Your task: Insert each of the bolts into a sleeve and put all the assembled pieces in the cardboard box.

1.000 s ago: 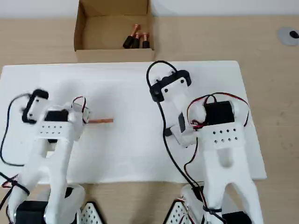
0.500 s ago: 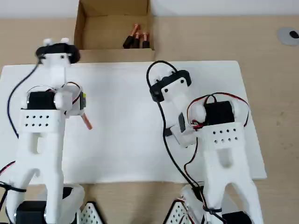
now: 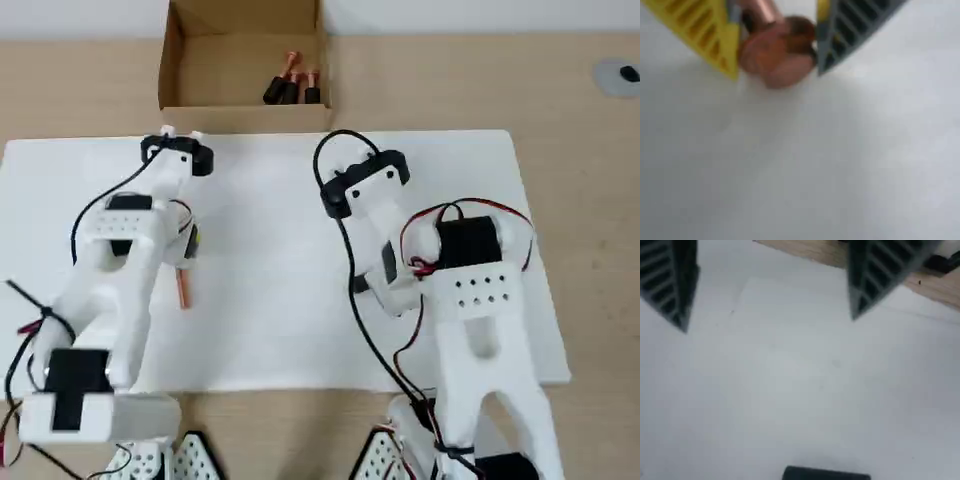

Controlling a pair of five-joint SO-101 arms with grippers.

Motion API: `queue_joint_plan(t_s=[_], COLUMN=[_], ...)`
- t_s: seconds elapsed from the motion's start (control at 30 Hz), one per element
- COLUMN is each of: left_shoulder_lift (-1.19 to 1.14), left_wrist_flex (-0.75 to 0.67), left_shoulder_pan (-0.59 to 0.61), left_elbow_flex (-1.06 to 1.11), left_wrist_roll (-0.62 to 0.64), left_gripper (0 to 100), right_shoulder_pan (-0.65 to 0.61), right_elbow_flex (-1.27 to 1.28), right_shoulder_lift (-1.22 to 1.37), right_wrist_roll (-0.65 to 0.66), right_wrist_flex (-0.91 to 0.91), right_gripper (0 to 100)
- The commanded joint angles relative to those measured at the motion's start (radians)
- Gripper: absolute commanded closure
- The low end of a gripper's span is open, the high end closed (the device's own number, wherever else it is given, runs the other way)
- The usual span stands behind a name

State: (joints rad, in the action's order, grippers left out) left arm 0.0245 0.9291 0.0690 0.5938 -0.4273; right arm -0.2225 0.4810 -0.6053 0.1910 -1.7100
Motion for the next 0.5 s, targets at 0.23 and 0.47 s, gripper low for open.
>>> queue_joint_plan(t_s=[0.23, 0.47], left_shoulder_lift=[-0.074, -0.073], left_wrist_flex=[0.215, 0.390], left_shoulder_pan=[0.026, 0.003], left_elbow_flex=[-0.270, -0.342], left_wrist_roll=[0.288, 0.311], left_gripper=[83, 83], right_shoulder_pan=[0.015, 0.015], right_elbow_flex=[0.001, 0.004], right_shoulder_lift=[-0.030, -0.027], right_wrist_roll=[0.008, 0.008], right_wrist_flex=[0.008, 0.009], right_gripper=[74.9, 74.9])
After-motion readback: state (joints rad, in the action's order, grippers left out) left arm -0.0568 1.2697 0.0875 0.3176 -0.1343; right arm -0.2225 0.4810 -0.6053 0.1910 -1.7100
